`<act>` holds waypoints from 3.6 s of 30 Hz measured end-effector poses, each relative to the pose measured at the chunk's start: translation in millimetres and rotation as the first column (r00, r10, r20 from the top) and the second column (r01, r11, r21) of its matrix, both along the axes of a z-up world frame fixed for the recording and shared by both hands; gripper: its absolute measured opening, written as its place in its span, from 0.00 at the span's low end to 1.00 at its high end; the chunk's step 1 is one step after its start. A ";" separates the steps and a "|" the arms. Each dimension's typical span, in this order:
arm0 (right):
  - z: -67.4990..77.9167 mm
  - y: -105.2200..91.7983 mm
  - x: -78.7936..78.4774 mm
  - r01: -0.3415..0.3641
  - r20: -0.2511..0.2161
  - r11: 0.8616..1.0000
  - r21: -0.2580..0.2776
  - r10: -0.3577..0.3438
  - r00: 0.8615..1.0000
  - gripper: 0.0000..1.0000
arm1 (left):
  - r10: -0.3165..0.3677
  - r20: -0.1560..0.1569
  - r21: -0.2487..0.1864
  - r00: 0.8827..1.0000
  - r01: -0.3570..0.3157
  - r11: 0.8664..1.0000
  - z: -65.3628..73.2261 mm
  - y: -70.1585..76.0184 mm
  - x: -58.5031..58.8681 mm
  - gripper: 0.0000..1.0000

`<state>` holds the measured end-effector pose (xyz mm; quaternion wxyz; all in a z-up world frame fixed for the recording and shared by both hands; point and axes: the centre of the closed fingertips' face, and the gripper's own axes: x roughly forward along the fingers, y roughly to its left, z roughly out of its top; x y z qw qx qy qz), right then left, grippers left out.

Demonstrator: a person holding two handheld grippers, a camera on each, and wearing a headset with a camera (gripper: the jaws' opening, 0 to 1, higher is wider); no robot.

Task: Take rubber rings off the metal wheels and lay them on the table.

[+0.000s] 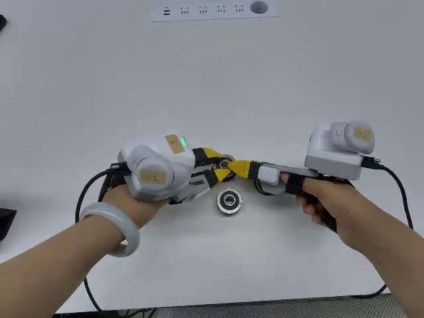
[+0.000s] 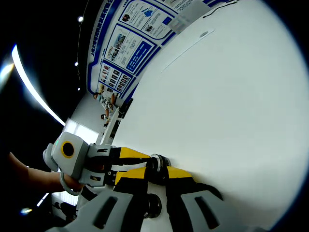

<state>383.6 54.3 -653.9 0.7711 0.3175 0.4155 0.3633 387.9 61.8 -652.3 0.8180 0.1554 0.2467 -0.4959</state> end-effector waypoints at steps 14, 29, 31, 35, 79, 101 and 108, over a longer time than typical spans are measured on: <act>-1.2 -3.1 -0.2 0.000 0.018 1.000 -0.025 0.001 1.000 0.12 | 0.001 -0.001 0.000 1.000 -0.001 1.000 -0.1 0.5 -0.5 0.14; -5.3 -4.6 2.3 -0.011 0.037 0.998 -0.055 0.013 0.999 0.07 | 0.001 -0.001 -0.002 1.000 -0.001 1.000 -0.7 0.7 0.1 0.14; -6.0 -5.2 3.0 -0.010 0.037 0.998 -0.056 0.012 0.999 0.07 | 0.000 -0.001 -0.001 1.000 0.000 1.000 -0.6 0.6 0.1 0.14; -5.9 -5.0 2.8 -0.008 0.036 0.998 -0.061 0.010 0.999 0.07 | 0.000 -0.001 0.000 1.000 0.000 1.000 -0.7 0.5 0.2 0.14; 3.1 -6.9 1.4 -0.012 0.080 0.996 -0.093 0.020 0.997 0.01 | 0.012 -0.003 -0.007 1.000 -0.012 1.000 -0.8 0.6 0.5 0.13; 18.9 4.0 6.2 -0.018 0.089 1.000 -0.020 0.020 0.996 0.01 | 0.011 -0.005 -0.006 1.000 -0.011 1.000 0.7 -0.5 0.9 0.13; 14.4 1.8 6.0 -0.005 0.073 0.999 -0.042 0.008 0.997 0.01 | -0.001 0.001 -0.006 1.000 0.001 1.000 0.3 -0.7 1.0 0.14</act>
